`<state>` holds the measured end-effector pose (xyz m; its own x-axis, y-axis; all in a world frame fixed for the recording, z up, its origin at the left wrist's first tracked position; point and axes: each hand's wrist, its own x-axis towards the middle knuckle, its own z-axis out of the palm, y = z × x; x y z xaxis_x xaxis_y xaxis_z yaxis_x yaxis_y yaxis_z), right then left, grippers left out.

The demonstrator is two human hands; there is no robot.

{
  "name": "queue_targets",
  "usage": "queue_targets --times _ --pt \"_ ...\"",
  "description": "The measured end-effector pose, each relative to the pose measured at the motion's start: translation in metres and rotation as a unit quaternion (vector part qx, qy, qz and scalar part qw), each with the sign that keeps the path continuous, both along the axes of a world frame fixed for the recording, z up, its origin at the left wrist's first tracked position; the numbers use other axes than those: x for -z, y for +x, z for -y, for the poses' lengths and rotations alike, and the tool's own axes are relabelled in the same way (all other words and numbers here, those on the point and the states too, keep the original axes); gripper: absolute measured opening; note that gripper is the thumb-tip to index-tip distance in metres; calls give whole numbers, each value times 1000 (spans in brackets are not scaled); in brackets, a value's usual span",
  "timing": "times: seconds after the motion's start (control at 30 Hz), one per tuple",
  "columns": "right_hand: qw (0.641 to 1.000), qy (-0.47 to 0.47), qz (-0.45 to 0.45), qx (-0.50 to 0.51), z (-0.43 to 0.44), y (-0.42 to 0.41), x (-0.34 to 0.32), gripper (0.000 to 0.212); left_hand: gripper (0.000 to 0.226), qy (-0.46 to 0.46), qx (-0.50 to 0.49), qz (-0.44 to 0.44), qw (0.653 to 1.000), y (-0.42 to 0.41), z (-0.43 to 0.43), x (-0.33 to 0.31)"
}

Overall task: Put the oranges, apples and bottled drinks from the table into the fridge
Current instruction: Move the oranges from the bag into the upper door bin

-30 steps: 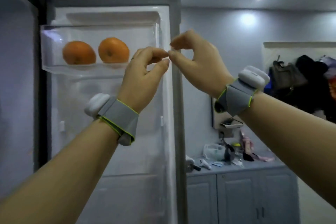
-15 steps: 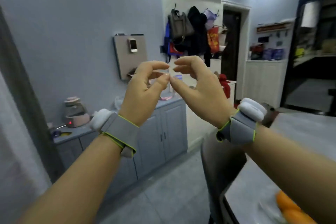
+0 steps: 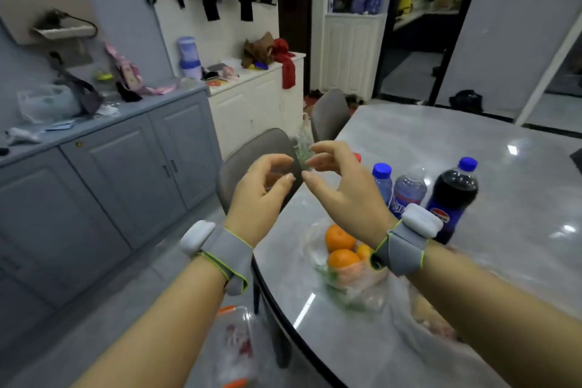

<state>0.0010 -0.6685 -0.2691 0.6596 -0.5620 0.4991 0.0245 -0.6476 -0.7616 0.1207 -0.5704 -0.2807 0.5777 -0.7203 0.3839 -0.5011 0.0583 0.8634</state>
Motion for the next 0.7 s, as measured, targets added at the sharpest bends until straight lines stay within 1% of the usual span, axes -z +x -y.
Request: queue_targets --times 0.2,0.27,0.37,0.5,0.57,0.63,0.7 --pt "995 48 -76 37 55 -28 70 28 25 67 24 -54 996 -29 56 76" --pt "992 56 -94 57 69 -35 92 27 27 98 20 -54 994 -37 70 97" --pt "986 49 -141 71 88 -42 125 30 32 172 8 -41 984 -43 90 128" --pt "969 41 -226 86 108 -47 170 29 43 315 35 21 948 -54 114 172" --pt "958 36 -275 78 113 -48 186 30 43 367 42 54 928 -57 117 183" --pt "935 4 -349 64 119 -48 201 33 40 398 38 76 913 -58 118 193" --pt "906 -27 -419 57 123 -49 209 40 43 424 42 81 901 -57 118 199"
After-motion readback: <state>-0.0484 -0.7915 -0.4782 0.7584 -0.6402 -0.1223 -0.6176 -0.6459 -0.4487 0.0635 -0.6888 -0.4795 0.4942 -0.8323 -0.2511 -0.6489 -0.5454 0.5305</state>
